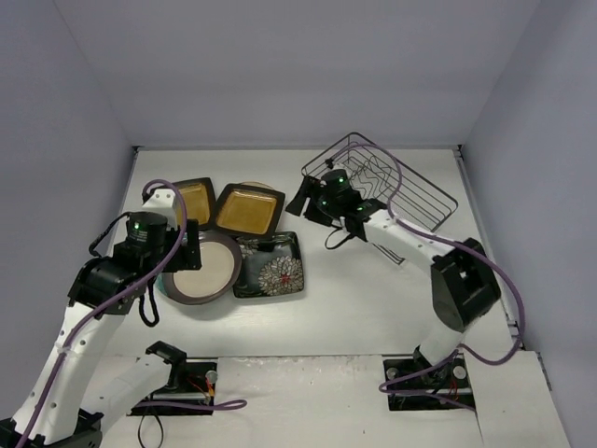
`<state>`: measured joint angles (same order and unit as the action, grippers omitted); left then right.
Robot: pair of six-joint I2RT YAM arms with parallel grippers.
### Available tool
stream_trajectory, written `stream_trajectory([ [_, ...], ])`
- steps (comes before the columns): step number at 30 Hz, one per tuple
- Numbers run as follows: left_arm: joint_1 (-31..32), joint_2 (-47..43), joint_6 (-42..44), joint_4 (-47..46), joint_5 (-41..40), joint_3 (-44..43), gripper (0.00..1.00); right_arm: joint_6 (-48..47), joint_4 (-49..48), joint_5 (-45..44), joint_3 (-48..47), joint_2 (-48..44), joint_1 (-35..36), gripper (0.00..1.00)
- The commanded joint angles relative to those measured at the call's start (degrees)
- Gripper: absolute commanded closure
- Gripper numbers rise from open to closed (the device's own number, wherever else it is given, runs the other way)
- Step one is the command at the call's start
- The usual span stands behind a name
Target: Load the plates into the dish rack
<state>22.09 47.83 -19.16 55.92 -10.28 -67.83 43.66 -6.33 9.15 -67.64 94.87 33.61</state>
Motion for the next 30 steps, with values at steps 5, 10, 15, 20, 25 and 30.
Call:
stream_trajectory([
  [5, 0.2, -2.7, -1.7, 0.8, -0.3, -1.0, 0.20, 10.7, -10.1, -4.5, -7.6, 10.1, 2.8, 0.41],
  [10, 0.2, -4.4, -2.0, 2.2, -0.4, -0.5, 0.20, 11.8, -10.9, -4.7, -10.0, 15.2, 3.0, 0.43],
  [15, 0.2, -5.6, -2.1, 3.6, -0.9, -0.2, 0.20, 12.0, -12.0, -2.8, -12.1, 19.7, 3.3, 0.46],
  [20, 0.2, -6.3, -2.0, 4.5, -0.9, -0.3, 0.20, 12.1, -12.4, -1.7, -14.7, 23.8, 3.7, 0.51],
  [25, 0.2, -6.5, -2.0, 5.6, -0.9, -0.5, 0.20, 12.2, -13.2, -0.3, -16.4, 26.2, 3.7, 0.54],
  [30, 0.2, -7.1, -2.0, 6.3, -1.1, -0.4, 0.20, 12.1, -13.9, 0.4, -17.3, 27.5, 3.8, 0.57],
])
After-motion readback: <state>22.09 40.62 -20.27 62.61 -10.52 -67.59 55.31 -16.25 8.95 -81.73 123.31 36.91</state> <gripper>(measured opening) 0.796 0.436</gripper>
